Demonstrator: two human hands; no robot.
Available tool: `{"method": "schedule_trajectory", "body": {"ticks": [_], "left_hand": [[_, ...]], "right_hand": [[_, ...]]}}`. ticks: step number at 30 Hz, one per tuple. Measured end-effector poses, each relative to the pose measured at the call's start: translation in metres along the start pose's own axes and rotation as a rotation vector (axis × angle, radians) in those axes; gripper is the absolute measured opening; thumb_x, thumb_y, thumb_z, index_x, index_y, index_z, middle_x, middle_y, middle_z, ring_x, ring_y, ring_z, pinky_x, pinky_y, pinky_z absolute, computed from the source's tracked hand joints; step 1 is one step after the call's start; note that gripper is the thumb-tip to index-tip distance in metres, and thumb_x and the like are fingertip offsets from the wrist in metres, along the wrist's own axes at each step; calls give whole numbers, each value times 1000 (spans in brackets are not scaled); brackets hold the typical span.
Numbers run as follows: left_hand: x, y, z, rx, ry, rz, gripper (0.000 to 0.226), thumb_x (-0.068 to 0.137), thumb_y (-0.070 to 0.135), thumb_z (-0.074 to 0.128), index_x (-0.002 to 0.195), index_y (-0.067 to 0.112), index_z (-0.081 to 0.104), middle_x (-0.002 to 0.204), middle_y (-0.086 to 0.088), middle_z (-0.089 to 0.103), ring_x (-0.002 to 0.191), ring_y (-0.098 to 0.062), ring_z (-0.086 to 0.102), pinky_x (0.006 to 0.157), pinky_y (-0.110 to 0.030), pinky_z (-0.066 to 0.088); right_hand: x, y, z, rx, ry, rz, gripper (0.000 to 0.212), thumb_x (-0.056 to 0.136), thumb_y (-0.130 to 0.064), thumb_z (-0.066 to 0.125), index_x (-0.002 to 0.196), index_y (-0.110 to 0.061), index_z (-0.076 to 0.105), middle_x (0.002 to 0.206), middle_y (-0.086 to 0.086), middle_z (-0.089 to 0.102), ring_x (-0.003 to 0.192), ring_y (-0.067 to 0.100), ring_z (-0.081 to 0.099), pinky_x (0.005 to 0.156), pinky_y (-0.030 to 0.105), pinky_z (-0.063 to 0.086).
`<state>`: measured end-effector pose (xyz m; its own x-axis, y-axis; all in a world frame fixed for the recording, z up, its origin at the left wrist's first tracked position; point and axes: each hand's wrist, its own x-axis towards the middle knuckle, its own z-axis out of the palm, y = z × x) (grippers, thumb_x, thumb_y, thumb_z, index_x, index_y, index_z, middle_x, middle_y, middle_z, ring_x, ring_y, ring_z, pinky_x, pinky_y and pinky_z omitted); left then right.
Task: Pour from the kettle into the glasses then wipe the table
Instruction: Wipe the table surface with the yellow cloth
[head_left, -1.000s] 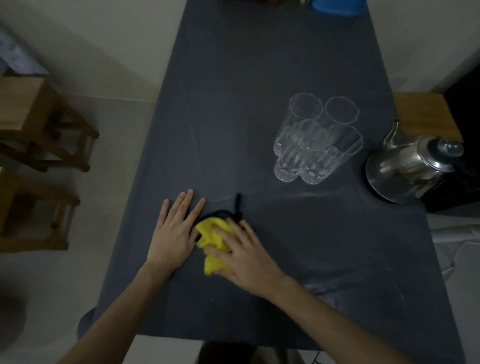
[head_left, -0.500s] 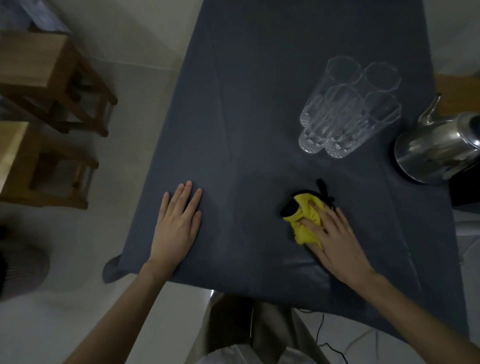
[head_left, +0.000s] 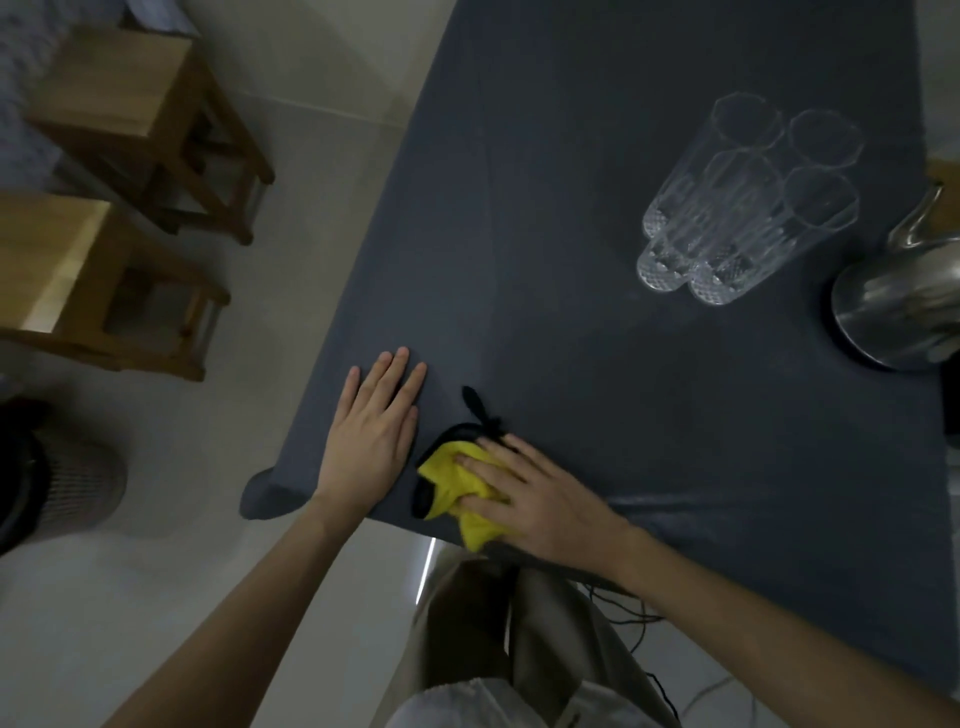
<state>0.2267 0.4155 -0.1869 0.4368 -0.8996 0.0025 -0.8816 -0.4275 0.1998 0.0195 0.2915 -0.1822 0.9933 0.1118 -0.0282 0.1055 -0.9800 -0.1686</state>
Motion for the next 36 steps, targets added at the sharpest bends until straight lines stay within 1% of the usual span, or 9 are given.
{"method": "schedule_trajectory", "body": {"ticks": [3, 8, 10, 14, 19, 26, 31, 33, 36], "left_hand": [[1, 1, 2, -4, -12, -19, 49, 100, 30, 28, 146, 16, 33, 154, -8, 32, 144, -23, 22, 118, -46, 14], [2, 3, 4, -3, -18, -33, 49, 99, 30, 28, 146, 16, 33, 154, -7, 30, 145, -23, 20, 119, -46, 11], [3, 2, 4, -15, -12, -37, 48, 99, 29, 29, 146, 16, 34, 154, -6, 31, 144, -22, 21, 120, -44, 9], [12, -5, 3, -79, 22, -44, 47, 99, 25, 30, 143, 13, 39, 152, -7, 34, 142, -20, 25, 120, -38, 10], [38, -10, 3, -142, 39, -43, 47, 98, 25, 29, 141, 10, 41, 152, -11, 35, 142, -23, 26, 119, -39, 10], [44, -7, 3, -129, 39, -43, 47, 98, 24, 31, 143, 14, 39, 153, -6, 33, 143, -15, 21, 120, -38, 10], [44, -5, 1, -124, 32, -60, 47, 98, 26, 30, 143, 14, 40, 153, -6, 33, 143, -15, 23, 120, -36, 9], [43, -5, 1, -129, 36, -64, 48, 98, 26, 28, 143, 14, 40, 153, -6, 33, 143, -15, 23, 120, -35, 8], [44, -9, 4, -159, 45, -52, 48, 95, 20, 31, 142, 14, 41, 153, -7, 32, 143, -18, 25, 120, -37, 10]], "right_hand": [[-52, 47, -5, -11, 34, 223, 35, 90, -30, 54, 124, -25, 54, 144, 13, 47, 131, 35, 45, 110, 50, 32], [-90, 81, -26, -22, -22, 559, 49, 100, -47, 19, 129, -21, 48, 144, 18, 44, 132, 36, 38, 111, 50, 26], [-69, 69, -25, 31, 32, 596, 46, 99, -45, 29, 125, -17, 56, 144, 18, 44, 131, 39, 40, 111, 54, 26], [-7, 36, -11, 10, 77, 334, 41, 89, -43, 50, 124, -23, 57, 147, 15, 42, 135, 39, 38, 111, 54, 29], [37, 2, 4, 43, 18, 8, 39, 96, -42, 40, 125, -21, 55, 151, 13, 37, 139, 37, 30, 116, 51, 21], [-45, 113, -25, -56, 7, 333, 40, 92, -41, 48, 125, -19, 59, 143, 15, 47, 131, 34, 45, 111, 47, 31], [-23, 104, -23, -7, 66, 558, 43, 95, -43, 43, 126, -17, 56, 145, 16, 43, 133, 36, 39, 113, 52, 26], [6, 91, -18, 3, 109, 533, 43, 94, -43, 45, 125, -17, 56, 146, 16, 43, 134, 38, 39, 113, 54, 25], [51, 70, -10, -3, 140, 231, 40, 91, -43, 49, 123, -20, 58, 146, 14, 44, 134, 38, 39, 113, 53, 26]]}}
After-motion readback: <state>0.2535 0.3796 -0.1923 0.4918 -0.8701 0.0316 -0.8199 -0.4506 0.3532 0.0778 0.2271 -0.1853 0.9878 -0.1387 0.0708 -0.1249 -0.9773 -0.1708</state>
